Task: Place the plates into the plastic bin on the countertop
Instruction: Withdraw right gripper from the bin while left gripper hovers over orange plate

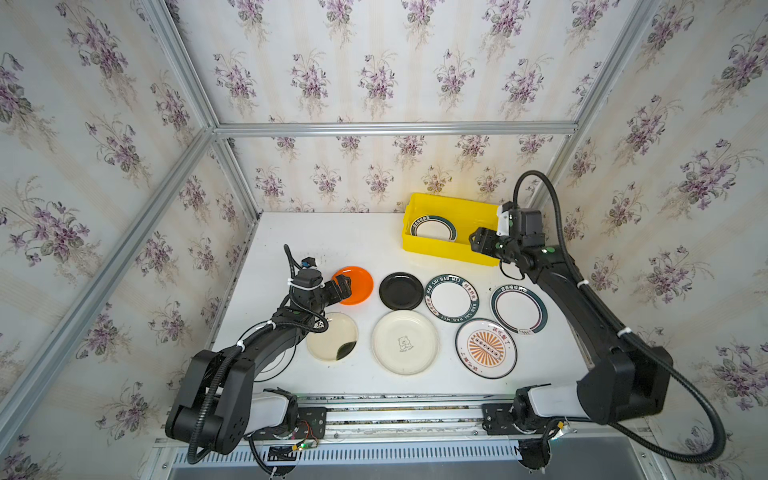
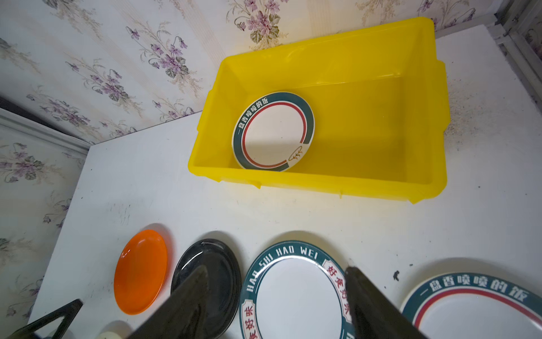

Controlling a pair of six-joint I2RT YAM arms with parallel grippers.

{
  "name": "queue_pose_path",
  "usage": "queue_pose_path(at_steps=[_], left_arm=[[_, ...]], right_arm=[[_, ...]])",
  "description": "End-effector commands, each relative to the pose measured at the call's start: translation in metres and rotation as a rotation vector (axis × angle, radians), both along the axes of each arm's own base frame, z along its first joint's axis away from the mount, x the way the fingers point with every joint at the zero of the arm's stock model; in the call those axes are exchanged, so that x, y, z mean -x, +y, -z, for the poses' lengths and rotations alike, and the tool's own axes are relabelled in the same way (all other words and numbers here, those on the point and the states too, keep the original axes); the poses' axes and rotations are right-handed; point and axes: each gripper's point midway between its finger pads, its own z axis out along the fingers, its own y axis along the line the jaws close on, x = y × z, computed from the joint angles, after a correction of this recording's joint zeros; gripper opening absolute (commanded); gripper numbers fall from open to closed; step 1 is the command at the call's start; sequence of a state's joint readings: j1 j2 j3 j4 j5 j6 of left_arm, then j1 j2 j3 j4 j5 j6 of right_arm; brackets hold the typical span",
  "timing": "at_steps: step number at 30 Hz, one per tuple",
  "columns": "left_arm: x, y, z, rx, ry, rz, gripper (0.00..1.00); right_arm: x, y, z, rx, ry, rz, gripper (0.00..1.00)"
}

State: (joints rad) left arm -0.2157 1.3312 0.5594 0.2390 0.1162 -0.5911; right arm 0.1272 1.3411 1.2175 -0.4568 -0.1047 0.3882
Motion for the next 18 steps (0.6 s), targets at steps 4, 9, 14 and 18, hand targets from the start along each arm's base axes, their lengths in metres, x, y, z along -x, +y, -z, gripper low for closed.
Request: queue_pose_path(at_steps=[4,9,14,18], left_arm=[[-0.006,-0.010,0.010,0.149,0.070,0.078,1.00],[-0.007,-0.003,0.018,0.161,0.096,0.065,1.00],[-0.008,0.004,0.019,0.127,0.103,0.045,1.00],[-0.010,0.009,0.025,0.125,0.124,0.038,1.00]], right_arm=[[0.038,0.002,-0.002,-0.034,-0.034,-0.028,0.80],[0.056,0.006,0.003,-0.066,-0.011,-0.044,0.80],[0.068,0.006,0.012,-0.077,0.027,-0.043,0.80],[0.072,0.013,0.014,-0.113,0.030,-0.076,0.80]])
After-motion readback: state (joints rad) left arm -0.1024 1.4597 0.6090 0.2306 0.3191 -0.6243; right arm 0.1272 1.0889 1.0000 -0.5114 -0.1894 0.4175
